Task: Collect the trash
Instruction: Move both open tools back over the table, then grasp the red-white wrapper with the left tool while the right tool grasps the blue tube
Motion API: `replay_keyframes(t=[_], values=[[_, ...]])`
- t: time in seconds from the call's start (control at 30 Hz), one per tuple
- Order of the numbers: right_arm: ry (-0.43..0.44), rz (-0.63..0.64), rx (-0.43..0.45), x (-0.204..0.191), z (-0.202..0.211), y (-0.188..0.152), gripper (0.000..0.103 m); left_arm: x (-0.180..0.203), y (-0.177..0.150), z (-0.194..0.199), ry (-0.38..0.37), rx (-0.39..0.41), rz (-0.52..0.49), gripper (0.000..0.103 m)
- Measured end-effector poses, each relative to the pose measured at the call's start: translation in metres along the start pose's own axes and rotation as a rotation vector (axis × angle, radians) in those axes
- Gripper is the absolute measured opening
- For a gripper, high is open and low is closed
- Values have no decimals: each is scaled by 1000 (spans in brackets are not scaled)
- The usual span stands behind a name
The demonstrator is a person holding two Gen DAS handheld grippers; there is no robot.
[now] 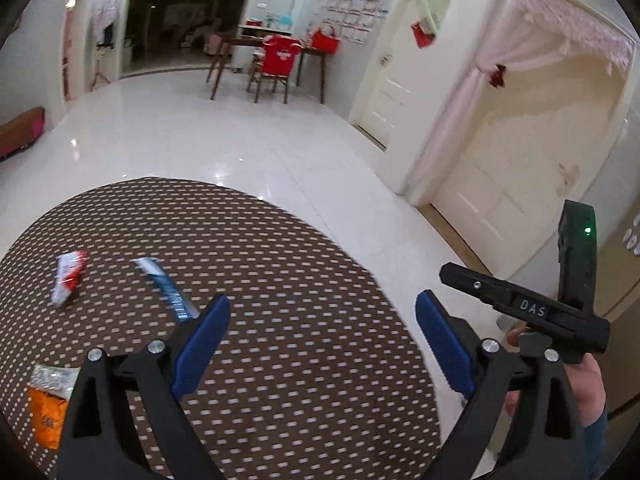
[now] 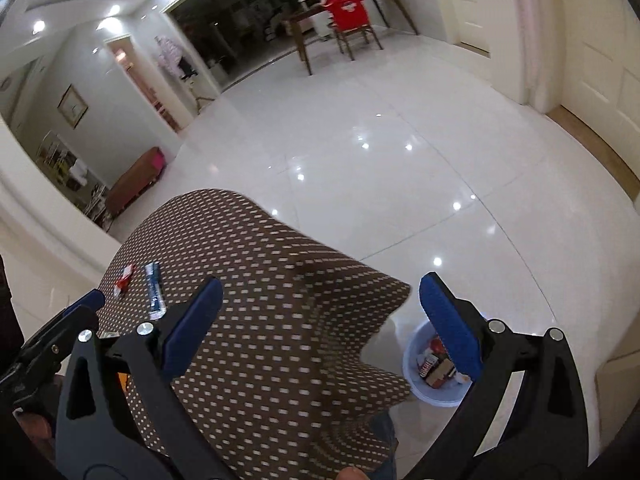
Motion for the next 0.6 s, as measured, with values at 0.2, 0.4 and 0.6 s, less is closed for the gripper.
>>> replay_keyframes(t=[0.2,0.4,0.6], values=[[31,73,-19,-46,-16,9,97,-53,5,23,57,43,57,92],[70,170,-57,-101,-42,11,97,-117,10,39,140,65,147,92],[89,244,-103,-140,-68,3,97,-163,15,39,236,72,205,92]])
Point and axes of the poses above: each gripper's, at about its wrist camera, not at the fingertips, and z roughly against the way its jaws point, x to its right, y to its top, the point moved 8 cm from there along -z, roughly the way its jaws point, and after that the axes turned 10 degrees about z, right-handed, at the moved point
